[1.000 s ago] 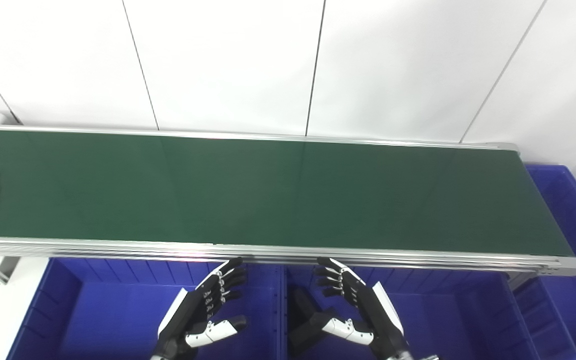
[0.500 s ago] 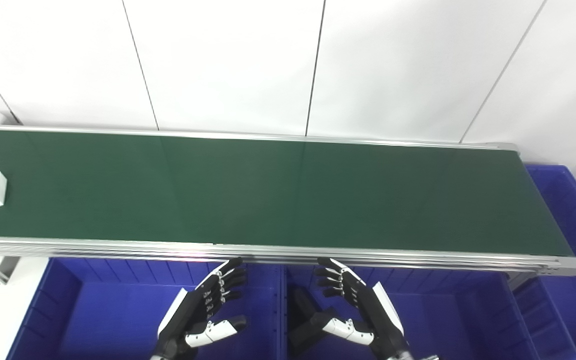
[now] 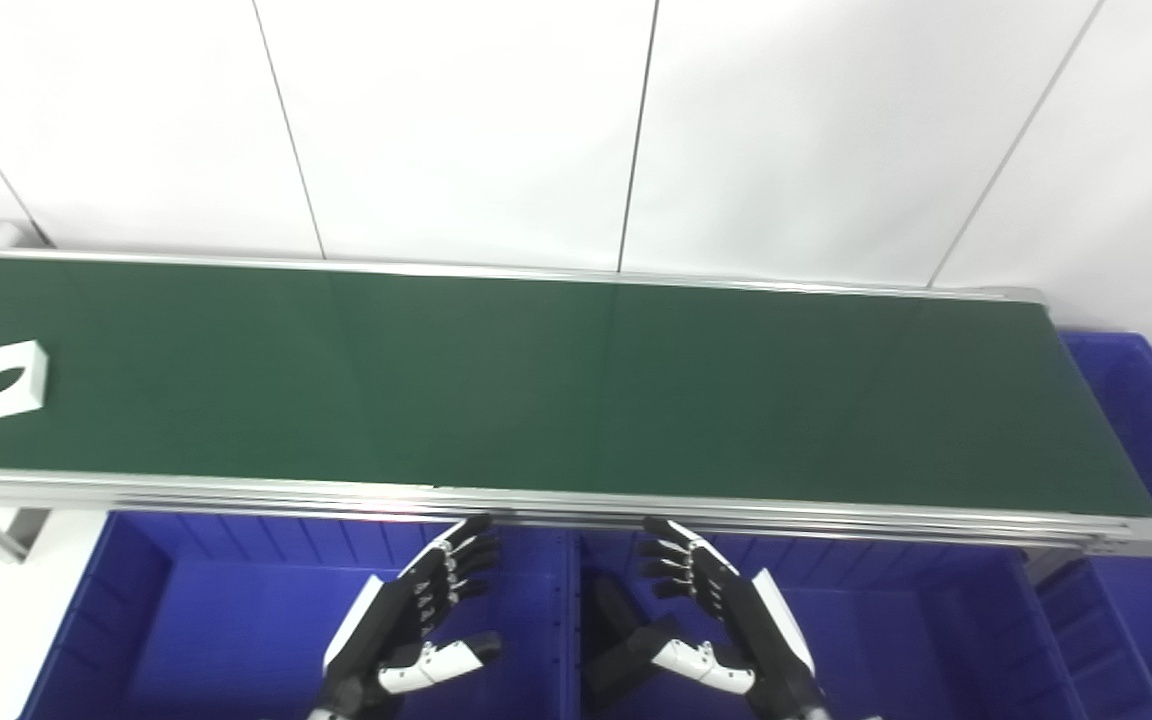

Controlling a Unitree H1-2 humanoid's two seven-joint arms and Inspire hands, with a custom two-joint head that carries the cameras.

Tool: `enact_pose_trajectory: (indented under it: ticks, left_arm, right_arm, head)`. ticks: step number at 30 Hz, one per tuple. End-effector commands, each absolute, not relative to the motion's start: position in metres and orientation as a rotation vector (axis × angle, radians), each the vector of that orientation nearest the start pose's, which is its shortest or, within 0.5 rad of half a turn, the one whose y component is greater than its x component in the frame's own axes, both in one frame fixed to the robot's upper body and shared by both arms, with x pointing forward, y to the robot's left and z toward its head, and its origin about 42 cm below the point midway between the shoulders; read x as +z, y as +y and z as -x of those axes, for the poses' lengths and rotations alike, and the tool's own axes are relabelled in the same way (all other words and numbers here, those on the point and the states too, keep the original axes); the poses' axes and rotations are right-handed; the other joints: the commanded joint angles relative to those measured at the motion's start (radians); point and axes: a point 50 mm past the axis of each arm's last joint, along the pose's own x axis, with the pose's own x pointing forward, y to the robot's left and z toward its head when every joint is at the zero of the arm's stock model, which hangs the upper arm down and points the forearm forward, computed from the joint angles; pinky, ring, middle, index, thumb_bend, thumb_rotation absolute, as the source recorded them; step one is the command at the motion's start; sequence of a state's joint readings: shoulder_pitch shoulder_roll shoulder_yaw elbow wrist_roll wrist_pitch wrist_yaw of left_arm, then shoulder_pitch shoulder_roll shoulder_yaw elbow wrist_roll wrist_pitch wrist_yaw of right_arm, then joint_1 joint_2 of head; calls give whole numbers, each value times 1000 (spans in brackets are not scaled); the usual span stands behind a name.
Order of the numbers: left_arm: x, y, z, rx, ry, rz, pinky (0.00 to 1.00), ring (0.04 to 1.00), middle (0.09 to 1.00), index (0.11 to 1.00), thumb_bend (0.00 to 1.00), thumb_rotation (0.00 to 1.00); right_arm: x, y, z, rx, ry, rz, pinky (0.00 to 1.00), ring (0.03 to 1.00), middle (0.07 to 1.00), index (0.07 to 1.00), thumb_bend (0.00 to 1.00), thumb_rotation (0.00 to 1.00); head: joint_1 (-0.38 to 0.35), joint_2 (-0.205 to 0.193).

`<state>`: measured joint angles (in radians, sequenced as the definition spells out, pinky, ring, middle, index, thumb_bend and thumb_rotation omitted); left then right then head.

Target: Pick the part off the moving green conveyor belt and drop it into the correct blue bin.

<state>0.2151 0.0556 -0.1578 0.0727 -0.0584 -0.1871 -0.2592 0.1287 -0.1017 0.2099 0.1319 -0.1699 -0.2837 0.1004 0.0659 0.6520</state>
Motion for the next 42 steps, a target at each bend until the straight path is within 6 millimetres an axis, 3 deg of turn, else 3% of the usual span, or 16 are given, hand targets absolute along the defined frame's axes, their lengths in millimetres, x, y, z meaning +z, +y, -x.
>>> enact_pose_trajectory:
  ticks: [1, 10, 23, 27, 42]
  left_arm:
    - [42, 180, -201, -354, 43, 40, 815, 868, 873, 894, 1000, 438]
    - [30, 170, -200, -367, 46, 29, 817, 870, 878, 902, 1000, 438]
    - [14, 161, -204, -369, 42, 40, 815, 861, 874, 881, 1000, 408]
    - [10, 160, -205, -373, 37, 50, 808, 866, 882, 878, 994, 358]
    - [5, 159, -209, -365, 37, 57, 785, 862, 881, 869, 1000, 334]
  right_arm:
    - [50, -190, -226, 334, -92, 227, 698, 761, 802, 867, 780, 546]
    - [46, -198, -225, 340, -117, 240, 696, 758, 792, 858, 686, 439]
    - [35, -206, -226, 339, -109, 238, 696, 758, 797, 868, 681, 447]
    - [31, -208, -227, 341, -102, 238, 691, 757, 797, 871, 676, 443]
    - [26, -210, -232, 338, -85, 215, 706, 766, 807, 876, 679, 437]
  head:
    - [27, -14]
    - [132, -87]
    - [233, -196]
    - [248, -210]
    - [280, -246]
